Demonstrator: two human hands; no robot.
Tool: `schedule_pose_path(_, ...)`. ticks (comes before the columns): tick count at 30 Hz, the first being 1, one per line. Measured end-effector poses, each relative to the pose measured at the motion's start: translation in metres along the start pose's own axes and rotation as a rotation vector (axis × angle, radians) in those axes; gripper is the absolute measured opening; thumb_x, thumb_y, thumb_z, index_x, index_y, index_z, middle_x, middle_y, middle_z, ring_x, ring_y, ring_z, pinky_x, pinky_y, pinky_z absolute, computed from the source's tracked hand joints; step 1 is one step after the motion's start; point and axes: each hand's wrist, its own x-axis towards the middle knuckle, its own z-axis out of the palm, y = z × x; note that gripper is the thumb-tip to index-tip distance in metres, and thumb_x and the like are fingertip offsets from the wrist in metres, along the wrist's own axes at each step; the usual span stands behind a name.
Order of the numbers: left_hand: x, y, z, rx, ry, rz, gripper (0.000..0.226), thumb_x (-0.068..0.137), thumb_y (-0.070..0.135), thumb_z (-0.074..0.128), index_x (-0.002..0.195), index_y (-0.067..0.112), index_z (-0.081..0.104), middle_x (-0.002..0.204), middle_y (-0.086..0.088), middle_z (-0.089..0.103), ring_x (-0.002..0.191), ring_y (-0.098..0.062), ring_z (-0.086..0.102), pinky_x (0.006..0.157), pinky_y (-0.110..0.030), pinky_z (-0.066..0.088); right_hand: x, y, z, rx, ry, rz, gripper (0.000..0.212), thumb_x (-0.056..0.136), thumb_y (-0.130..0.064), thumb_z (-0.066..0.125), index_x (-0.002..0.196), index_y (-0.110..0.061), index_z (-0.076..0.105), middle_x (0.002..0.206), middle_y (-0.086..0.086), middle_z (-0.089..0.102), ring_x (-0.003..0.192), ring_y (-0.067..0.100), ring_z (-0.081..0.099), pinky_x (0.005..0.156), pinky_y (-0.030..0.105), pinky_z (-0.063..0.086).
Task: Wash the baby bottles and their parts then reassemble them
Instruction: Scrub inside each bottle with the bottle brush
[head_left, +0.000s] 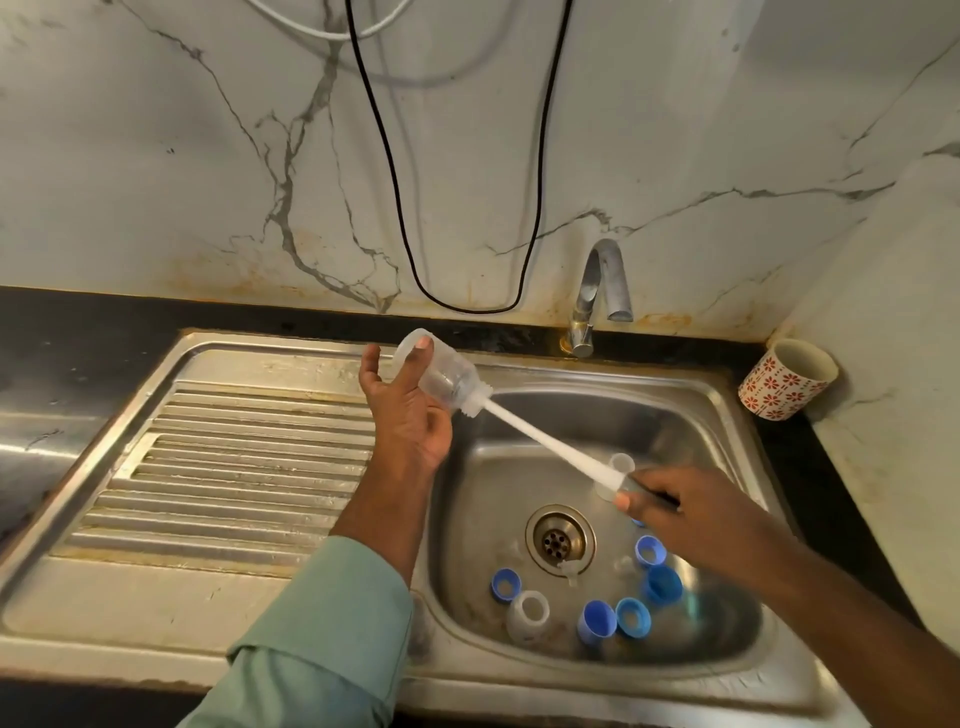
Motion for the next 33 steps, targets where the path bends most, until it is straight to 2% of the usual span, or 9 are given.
schedule_pose_path(4, -0.001, 0.002, -0.014, -0.139, -0.28, -0.194, 0.092, 0.058, 0.026, 0.094, 0.139, 0.013, 0.054, 0.123, -0.014, 0.061, 0.106, -0.03, 0.066, 0.07, -0.036, 0.053, -0.004, -0.003, -0.03, 0.203, -0.082, -0.015, 0.022, 0.092, -0.032, 0.061, 0.081, -0.017, 0.074, 0.056, 0.007, 0.06, 0.045, 0.015, 0.05, 0.045, 0.023, 0.042)
schedule_pose_path(6, -0.004, 0.0, -0.015, -0.213, -0.426, -0.26, 0.074, 0.058, 0.025, 0.094, 0.125, 0.006, 0.066, 0.119, -0.016, 0.066, 0.108, -0.03, 0.066, 0.096, -0.047, 0.054, -0.01, -0.002, -0.024, 0.438, -0.083, 0.06, 0.018, 0.089, -0.028, 0.062, 0.082, -0.018, 0.075, 0.053, 0.004, 0.056, 0.042, 0.015, 0.044, 0.04, 0.023, 0.036)
schedule_pose_path(10, 0.0, 0.0, -0.016, -0.261, -0.477, -0.323, 0.098, 0.059, 0.025, 0.094, 0.143, 0.01, 0.046, 0.133, -0.018, 0.058, 0.119, -0.033, 0.06, 0.09, -0.048, 0.056, -0.02, -0.002, 0.0, 0.507, -0.086, 0.044, 0.039, 0.076, -0.04, 0.062, 0.088, -0.004, 0.073, 0.058, 0.009, 0.057, 0.044, 0.016, 0.042, 0.04, 0.021, 0.035)
schedule_pose_path(13, -0.004, 0.001, -0.012, -0.105, -0.414, -0.288, 0.104, 0.069, 0.028, 0.088, 0.154, 0.014, 0.03, 0.124, -0.016, 0.056, 0.111, -0.033, 0.06, 0.082, -0.047, 0.058, -0.022, -0.001, 0.001, 0.382, 0.04, -0.064, 0.029, 0.077, -0.041, 0.064, 0.09, -0.018, 0.076, 0.054, 0.002, 0.053, 0.046, 0.007, 0.044, 0.045, 0.016, 0.037)
schedule_pose_path(16, -0.005, 0.002, -0.015, 0.097, -0.255, -0.112, 0.061, 0.089, 0.01, 0.067, 0.145, 0.022, 0.045, 0.122, -0.013, 0.064, 0.107, -0.033, 0.065, 0.076, -0.048, 0.06, -0.021, 0.001, -0.003, 0.266, 0.121, -0.068, 0.012, 0.087, -0.033, 0.066, 0.092, -0.043, 0.068, 0.059, 0.004, 0.061, 0.047, 0.001, 0.05, 0.046, 0.012, 0.038)
schedule_pose_path(21, -0.015, 0.029, -0.02, 0.218, -0.23, -0.228, 0.03, 0.098, 0.015, 0.048, 0.123, 0.009, 0.063, 0.128, -0.02, 0.064, 0.116, -0.041, 0.063, 0.08, -0.048, 0.059, -0.014, 0.01, -0.011, -0.146, 0.111, -0.06, 0.035, 0.094, -0.051, 0.05, 0.122, -0.033, 0.063, 0.062, -0.016, 0.051, 0.054, -0.004, 0.05, 0.056, 0.008, 0.034)
schedule_pose_path(25, -0.025, 0.025, 0.001, 0.385, -0.154, -0.304, 0.072, 0.08, 0.064, 0.064, 0.132, 0.015, 0.053, 0.127, -0.021, 0.058, 0.114, -0.043, 0.059, 0.081, -0.056, 0.057, -0.009, 0.007, -0.013, -0.365, 0.055, -0.143, 0.044, 0.097, -0.055, 0.038, 0.132, -0.032, 0.052, 0.072, -0.018, 0.048, 0.064, -0.001, 0.048, 0.068, 0.015, 0.044)
schedule_pose_path(30, -0.012, 0.006, 0.021, 0.19, 0.278, -0.326, 0.11, 0.029, 0.069, 0.09, 0.124, 0.024, 0.055, 0.122, -0.008, 0.059, 0.109, -0.032, 0.058, 0.095, -0.054, 0.048, -0.011, 0.003, -0.008, -0.323, 0.02, -0.204, 0.038, 0.096, -0.051, 0.043, 0.124, -0.031, 0.06, 0.071, -0.016, 0.051, 0.064, 0.002, 0.05, 0.061, 0.012, 0.038)
schedule_pose_path(33, -0.014, 0.004, 0.02, -0.016, 0.164, -0.364, 0.063, 0.068, 0.058, 0.079, 0.109, 0.014, 0.06, 0.1, -0.006, 0.062, 0.092, -0.022, 0.061, 0.09, -0.04, 0.051, -0.009, 0.011, -0.003, -0.176, 0.027, -0.196, 0.034, 0.091, -0.05, 0.052, 0.111, -0.029, 0.07, 0.066, -0.01, 0.061, 0.06, 0.008, 0.055, 0.059, 0.02, 0.044)
